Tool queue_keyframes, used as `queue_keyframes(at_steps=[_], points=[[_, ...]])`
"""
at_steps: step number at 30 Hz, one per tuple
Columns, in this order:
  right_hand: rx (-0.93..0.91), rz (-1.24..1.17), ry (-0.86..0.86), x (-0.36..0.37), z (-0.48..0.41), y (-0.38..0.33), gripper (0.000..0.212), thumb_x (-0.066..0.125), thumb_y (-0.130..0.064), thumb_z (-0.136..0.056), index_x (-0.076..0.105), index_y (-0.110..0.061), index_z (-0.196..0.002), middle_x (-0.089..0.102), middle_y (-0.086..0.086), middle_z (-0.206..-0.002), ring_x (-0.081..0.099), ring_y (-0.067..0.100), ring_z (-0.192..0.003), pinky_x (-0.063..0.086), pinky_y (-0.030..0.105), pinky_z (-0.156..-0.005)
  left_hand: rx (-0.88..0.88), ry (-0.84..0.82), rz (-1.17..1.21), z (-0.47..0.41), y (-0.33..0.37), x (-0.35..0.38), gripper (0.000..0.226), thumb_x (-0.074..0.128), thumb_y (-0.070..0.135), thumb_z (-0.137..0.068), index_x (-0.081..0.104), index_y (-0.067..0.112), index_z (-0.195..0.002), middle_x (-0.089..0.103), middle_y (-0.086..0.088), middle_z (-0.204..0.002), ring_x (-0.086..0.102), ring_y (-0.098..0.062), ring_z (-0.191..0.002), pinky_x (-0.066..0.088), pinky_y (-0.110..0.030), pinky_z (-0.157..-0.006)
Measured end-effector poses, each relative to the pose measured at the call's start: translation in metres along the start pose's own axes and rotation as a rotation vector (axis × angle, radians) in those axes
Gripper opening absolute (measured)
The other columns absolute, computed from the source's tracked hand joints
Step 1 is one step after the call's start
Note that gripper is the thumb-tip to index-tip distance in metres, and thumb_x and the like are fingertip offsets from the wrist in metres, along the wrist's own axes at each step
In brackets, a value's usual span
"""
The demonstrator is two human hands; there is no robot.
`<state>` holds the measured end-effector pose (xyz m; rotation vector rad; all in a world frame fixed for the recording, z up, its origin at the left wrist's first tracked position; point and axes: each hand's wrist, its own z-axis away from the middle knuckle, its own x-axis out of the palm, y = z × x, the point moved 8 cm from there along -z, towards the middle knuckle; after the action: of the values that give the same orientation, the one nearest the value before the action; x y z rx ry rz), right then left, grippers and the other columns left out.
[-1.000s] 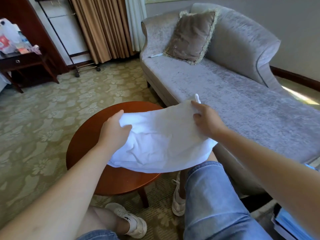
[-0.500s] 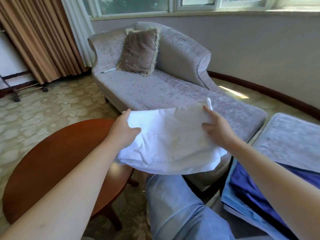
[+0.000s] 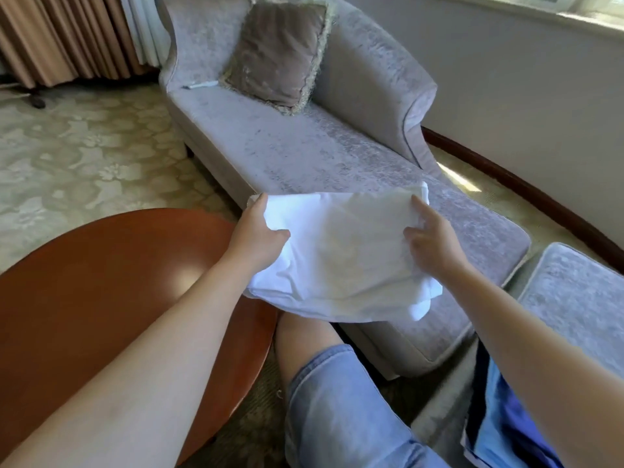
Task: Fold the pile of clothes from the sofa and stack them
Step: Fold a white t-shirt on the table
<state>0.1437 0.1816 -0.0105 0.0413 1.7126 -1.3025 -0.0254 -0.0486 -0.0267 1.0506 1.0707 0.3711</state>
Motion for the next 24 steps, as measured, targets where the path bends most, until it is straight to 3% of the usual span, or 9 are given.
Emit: queue_keyframes(at_steps=[5, 8, 10, 13, 16, 21, 24], points=[[0.038, 0.05, -0.012, 0.033, -0.022, -0.03, 0.062, 0.043, -0.008, -0.097, 0.025, -0.032, -0.152, 0.038, 0.007, -0.149, 0.053, 0.024, -0.106, 0.047, 0.035, -0.082, -0.066, -0.002, 0.035, -0.035, -0.03, -0.025, 0.076, 0.058, 0.009, -0.093, 0.013, 0.013, -0.155, 0.011, 0.003, -0.162, 0.013, -0.012, -0.147, 0.013, -0.009, -0.092], [0.064, 0.092, -0.042, 0.03, -0.016, -0.037, 0.062, 0.042, -0.011, -0.098, 0.023, -0.033, -0.152, 0.034, 0.005, -0.151, 0.049, 0.027, -0.119, 0.046, 0.043, -0.098, -0.091, -0.043, 0.045, -0.036, -0.025, -0.021, 0.076, 0.057, 0.009, -0.093, 0.012, 0.016, -0.155, 0.01, 0.003, -0.162, 0.013, -0.012, -0.147, 0.013, -0.009, -0.093], [0.083, 0.1, -0.035, 0.012, -0.004, -0.029, 0.062, 0.041, -0.011, -0.098, 0.021, -0.032, -0.153, 0.033, 0.004, -0.151, 0.049, 0.026, -0.12, 0.046, 0.043, -0.098, -0.071, -0.077, 0.025, -0.03, -0.007, -0.008, 0.076, 0.057, 0.011, -0.094, 0.013, 0.017, -0.155, 0.011, 0.002, -0.162, 0.013, -0.013, -0.147, 0.015, -0.011, -0.097], [0.112, 0.078, 0.047, -0.039, 0.02, 0.003, 0.063, 0.043, -0.009, -0.097, 0.023, -0.03, -0.153, 0.038, 0.005, -0.147, 0.051, 0.025, -0.115, 0.044, 0.033, -0.087, 0.004, -0.134, 0.002, -0.016, 0.032, 0.025, 0.077, 0.06, 0.012, -0.092, 0.015, 0.014, -0.155, 0.012, -0.001, -0.162, 0.014, -0.015, -0.148, 0.017, -0.021, -0.111], [0.149, 0.035, 0.208, -0.108, 0.055, 0.05, 0.064, 0.046, -0.005, -0.094, 0.029, -0.027, -0.151, 0.043, 0.006, -0.142, 0.05, 0.021, -0.116, 0.038, 0.025, -0.092, 0.097, -0.181, -0.005, 0.01, 0.074, 0.074, 0.077, 0.062, 0.012, -0.091, 0.019, 0.014, -0.154, 0.019, -0.002, -0.161, 0.019, -0.016, -0.146, 0.019, -0.022, -0.11], [0.22, 0.021, 0.353, -0.213, 0.133, 0.12, 0.065, 0.045, -0.005, -0.092, 0.029, -0.029, -0.151, 0.045, 0.009, -0.144, 0.047, 0.017, -0.108, 0.04, 0.033, -0.095, 0.236, -0.277, 0.05, 0.083, 0.141, 0.165, 0.076, 0.062, 0.01, -0.09, 0.023, 0.015, -0.154, 0.024, -0.002, -0.159, 0.025, -0.016, -0.144, 0.022, -0.019, -0.106], [0.263, 0.018, 0.437, -0.276, 0.178, 0.147, 0.064, 0.045, -0.004, -0.093, 0.031, -0.029, -0.15, 0.041, 0.006, -0.147, 0.05, 0.022, -0.117, 0.039, 0.026, -0.091, 0.265, -0.375, 0.111, 0.124, 0.179, 0.212, 0.076, 0.063, 0.007, -0.088, 0.024, 0.013, -0.153, 0.027, -0.004, -0.158, 0.029, -0.018, -0.143, 0.027, -0.028, -0.114]])
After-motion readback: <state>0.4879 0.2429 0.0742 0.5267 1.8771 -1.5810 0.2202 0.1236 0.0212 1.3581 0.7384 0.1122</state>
